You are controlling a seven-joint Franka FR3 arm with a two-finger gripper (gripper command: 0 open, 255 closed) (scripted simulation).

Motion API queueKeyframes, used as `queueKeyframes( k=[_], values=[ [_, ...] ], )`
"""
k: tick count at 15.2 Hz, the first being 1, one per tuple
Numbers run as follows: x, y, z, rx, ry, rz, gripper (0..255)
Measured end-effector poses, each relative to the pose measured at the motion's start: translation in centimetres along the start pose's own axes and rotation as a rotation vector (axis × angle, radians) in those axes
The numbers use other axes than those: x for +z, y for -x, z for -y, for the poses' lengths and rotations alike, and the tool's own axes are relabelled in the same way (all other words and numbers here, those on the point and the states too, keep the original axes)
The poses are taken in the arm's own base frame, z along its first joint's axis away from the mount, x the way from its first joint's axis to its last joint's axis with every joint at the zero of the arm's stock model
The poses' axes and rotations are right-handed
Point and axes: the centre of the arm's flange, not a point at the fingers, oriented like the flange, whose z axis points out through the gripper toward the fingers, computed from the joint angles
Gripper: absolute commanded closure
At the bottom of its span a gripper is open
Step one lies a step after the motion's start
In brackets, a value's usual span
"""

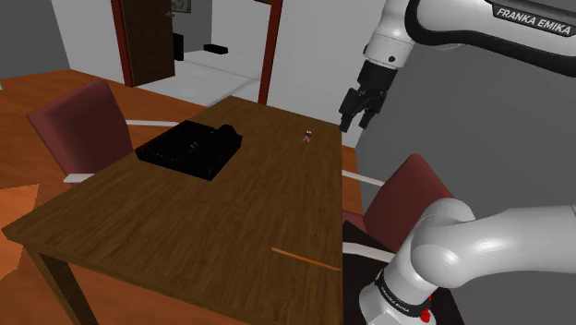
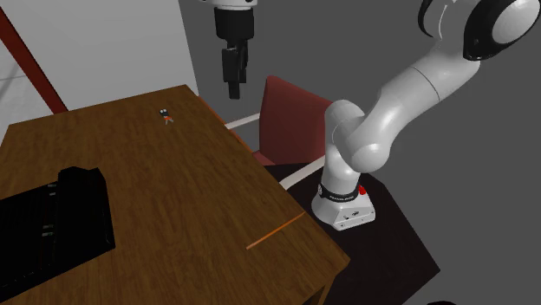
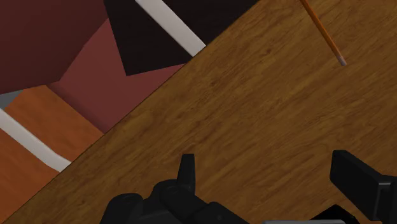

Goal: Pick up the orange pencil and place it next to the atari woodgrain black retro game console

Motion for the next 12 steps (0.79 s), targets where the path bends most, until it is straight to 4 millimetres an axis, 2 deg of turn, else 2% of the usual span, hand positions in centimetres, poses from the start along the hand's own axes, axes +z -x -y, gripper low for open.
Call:
queueKeyframes(
  k=[1,4,8,12],
  values=[
    [0.0,0.0,0.0,0.0,0.0,0.0,0],
    [2.2,0.3,1.3,-0.057,-0.018,0.009,0],
    [6.5,0.1,3.7,-0.163,-0.052,0.026,0],
    [10.7,1.3,6.2,-0.272,-0.087,0.043,0]
  ],
)
